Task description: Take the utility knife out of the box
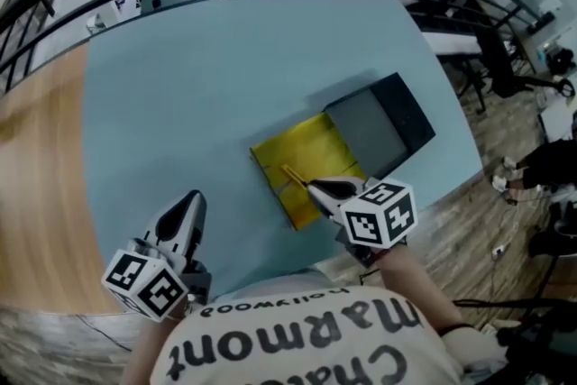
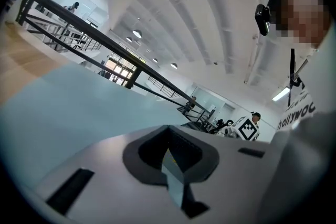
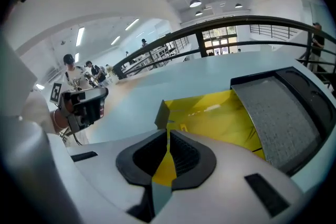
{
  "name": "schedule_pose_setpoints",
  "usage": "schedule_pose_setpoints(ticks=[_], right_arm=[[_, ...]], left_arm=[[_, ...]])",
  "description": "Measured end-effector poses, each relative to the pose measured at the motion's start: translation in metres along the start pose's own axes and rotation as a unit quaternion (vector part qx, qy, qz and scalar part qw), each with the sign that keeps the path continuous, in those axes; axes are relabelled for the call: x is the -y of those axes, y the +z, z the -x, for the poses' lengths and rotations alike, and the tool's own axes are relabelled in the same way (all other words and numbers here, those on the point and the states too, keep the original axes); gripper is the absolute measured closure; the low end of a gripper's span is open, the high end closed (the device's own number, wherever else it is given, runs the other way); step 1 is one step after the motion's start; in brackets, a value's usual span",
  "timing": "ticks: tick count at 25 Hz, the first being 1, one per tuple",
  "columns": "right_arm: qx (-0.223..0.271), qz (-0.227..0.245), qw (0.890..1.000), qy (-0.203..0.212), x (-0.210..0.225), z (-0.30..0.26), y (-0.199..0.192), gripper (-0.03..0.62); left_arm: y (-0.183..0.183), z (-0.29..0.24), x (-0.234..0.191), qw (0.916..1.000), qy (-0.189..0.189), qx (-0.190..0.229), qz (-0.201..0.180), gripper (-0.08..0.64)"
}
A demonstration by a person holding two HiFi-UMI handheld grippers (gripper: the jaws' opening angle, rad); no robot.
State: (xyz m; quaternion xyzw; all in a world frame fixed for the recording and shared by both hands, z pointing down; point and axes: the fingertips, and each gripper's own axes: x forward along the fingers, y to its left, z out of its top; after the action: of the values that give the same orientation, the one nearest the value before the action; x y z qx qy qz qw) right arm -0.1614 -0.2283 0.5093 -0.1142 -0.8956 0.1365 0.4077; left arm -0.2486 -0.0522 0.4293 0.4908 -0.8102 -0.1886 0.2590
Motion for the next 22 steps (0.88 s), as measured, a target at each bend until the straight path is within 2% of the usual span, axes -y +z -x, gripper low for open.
schedule_pose_setpoints(ticks=[7, 13, 19, 22], right_arm=[[-0.09, 0.021, 0.995, -0.027, 0.015, -0.04, -0.012, 0.549], [-0.121, 0.01, 0.992, -0.045, 0.019, -0.051, -0.013, 0.548], [-0.175, 0.055, 0.981, -0.065, 0.026, -0.062, -0.018, 0.546], [-0.186, 0.053, 0.979, -0.068, 0.029, -0.066, -0.021, 0.546]], left_arm=[[-0.003, -0.011, -0.037, 0.9995, 0.012, -0.024, 0.017, 0.558], [-0.009, -0.018, -0.048, 0.9984, 0.003, -0.044, 0.035, 0.558], [-0.013, -0.025, -0.066, 0.9973, 0.004, -0.052, 0.051, 0.558], [-0.017, -0.023, -0.075, 0.9966, 0.007, -0.055, 0.06, 0.558]])
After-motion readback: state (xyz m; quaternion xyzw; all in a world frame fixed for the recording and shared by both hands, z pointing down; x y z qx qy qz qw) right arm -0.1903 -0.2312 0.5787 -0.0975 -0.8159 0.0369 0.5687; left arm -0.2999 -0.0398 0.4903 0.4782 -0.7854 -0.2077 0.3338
